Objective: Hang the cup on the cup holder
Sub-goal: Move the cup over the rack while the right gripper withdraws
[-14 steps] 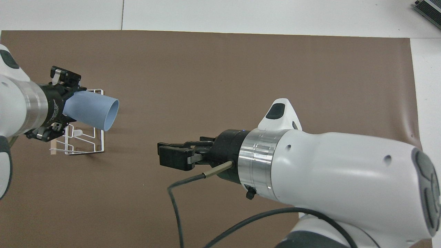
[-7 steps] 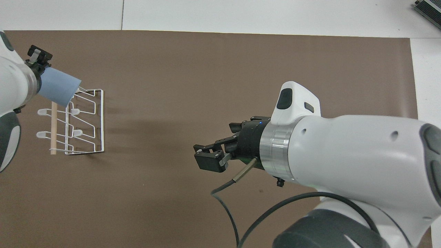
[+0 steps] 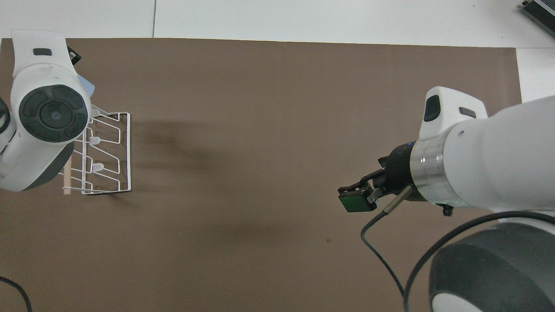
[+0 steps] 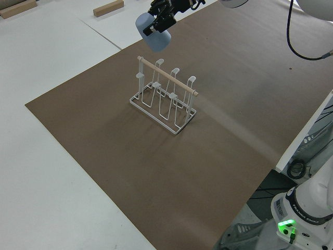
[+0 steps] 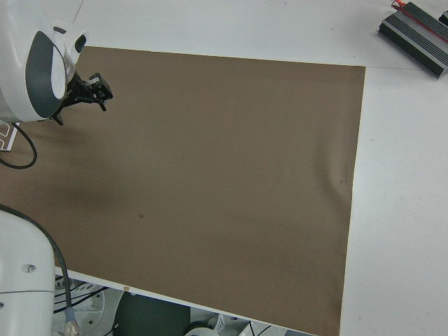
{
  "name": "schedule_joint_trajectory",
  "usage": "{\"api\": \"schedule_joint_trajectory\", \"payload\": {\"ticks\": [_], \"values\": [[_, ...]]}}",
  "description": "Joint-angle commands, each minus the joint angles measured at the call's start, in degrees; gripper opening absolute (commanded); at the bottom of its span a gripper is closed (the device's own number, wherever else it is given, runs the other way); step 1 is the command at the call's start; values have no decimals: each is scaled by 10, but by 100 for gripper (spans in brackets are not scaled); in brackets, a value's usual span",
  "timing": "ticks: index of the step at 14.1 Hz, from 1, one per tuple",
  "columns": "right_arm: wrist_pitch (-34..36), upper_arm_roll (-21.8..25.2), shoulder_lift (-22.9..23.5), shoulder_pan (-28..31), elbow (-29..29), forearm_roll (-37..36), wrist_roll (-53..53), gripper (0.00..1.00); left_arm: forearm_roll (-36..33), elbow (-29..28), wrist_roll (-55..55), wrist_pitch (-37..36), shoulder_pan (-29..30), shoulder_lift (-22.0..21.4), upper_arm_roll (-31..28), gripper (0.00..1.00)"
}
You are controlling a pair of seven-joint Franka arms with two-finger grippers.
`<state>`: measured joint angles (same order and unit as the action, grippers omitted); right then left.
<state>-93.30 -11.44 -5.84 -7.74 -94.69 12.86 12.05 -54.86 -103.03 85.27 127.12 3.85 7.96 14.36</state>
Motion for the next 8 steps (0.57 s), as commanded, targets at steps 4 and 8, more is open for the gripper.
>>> {"api": "schedule_joint_trajectory", "payload": {"ticks": [4, 8], "values": [[91, -7, 40, 44, 84, -75, -68, 100, -31, -27, 17, 8, -5, -7, -4, 0], [114, -6, 39, 91, 86, -101, -68, 100, -48, -29, 17, 8, -5, -7, -5, 0]]}}
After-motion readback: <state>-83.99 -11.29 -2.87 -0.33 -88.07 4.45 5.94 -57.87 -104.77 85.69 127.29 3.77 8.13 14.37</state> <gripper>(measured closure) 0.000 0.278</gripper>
